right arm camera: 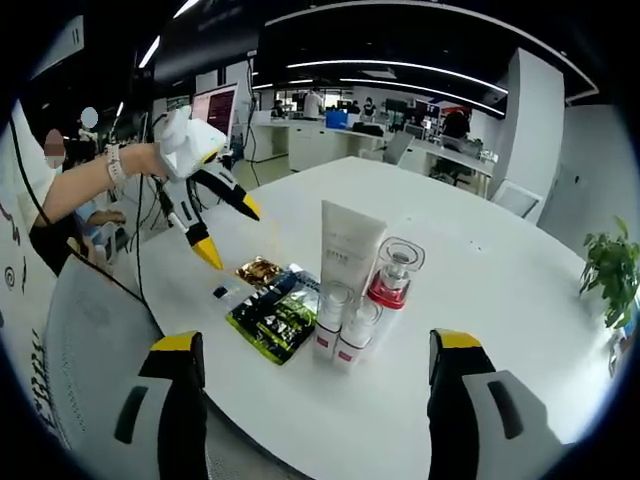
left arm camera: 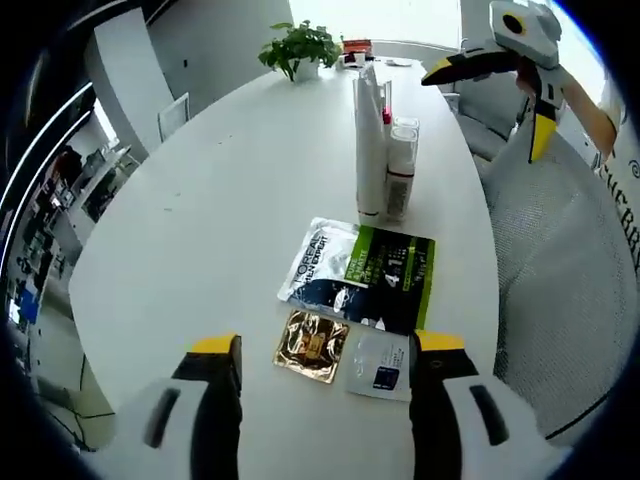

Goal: Arrange the skincare products in the storage area until every visible bottle or jar stands upright without overlapping.

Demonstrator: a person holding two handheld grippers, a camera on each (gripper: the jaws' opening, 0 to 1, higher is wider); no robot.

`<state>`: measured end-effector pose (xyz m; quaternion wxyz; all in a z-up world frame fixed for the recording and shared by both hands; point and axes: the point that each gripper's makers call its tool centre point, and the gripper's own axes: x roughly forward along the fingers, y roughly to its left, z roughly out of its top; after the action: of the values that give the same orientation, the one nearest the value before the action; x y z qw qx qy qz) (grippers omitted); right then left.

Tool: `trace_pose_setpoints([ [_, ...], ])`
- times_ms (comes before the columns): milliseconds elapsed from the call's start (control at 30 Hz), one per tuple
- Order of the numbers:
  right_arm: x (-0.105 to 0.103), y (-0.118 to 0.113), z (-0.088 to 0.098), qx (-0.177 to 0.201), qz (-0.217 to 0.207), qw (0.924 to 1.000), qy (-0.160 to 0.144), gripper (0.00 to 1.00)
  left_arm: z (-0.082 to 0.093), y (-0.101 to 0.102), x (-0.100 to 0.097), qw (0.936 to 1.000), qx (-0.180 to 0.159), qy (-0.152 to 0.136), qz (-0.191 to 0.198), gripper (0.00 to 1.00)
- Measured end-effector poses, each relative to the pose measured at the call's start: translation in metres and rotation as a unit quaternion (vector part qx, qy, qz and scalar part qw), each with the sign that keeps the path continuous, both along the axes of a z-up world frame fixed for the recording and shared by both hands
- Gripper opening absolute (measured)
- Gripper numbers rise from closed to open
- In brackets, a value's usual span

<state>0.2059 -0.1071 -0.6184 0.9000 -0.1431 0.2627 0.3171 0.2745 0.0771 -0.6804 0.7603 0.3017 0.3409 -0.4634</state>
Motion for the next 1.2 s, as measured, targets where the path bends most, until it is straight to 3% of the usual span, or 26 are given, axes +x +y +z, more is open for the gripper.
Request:
trace_pose_setpoints([
  [200,0.001,0.000,0.002,-0.005,0.007,1.0000,0.001,0.93,0.011,-0.001,-0.013,0.9994,-0.018,-0.014,0.027,0.62],
  [367,0.002,-0.002,0.003,-0.013,0.015,0.9998,0.002,0.94,0.017,-0.002,-0.025,0.9990,-0.024,-0.016,0.033,0.67],
  [533,0.003,0.000,0.004,-0.019,0.025,0.9995,0.006,0.94,0.027,0.003,-0.024,0.9972,-0.051,-0.026,0.048,0.72],
  [833,0.004,0.008,0.007,-0.022,0.047,0.9986,0.009,0.95,0.040,0.012,-0.033,0.9949,-0.065,-0.041,0.065,0.78],
  [1200,0.003,0.012,0.005,-0.030,0.064,0.9973,0.018,0.96,0.060,0.020,-0.041,0.9880,-0.103,-0.078,0.085,0.90],
])
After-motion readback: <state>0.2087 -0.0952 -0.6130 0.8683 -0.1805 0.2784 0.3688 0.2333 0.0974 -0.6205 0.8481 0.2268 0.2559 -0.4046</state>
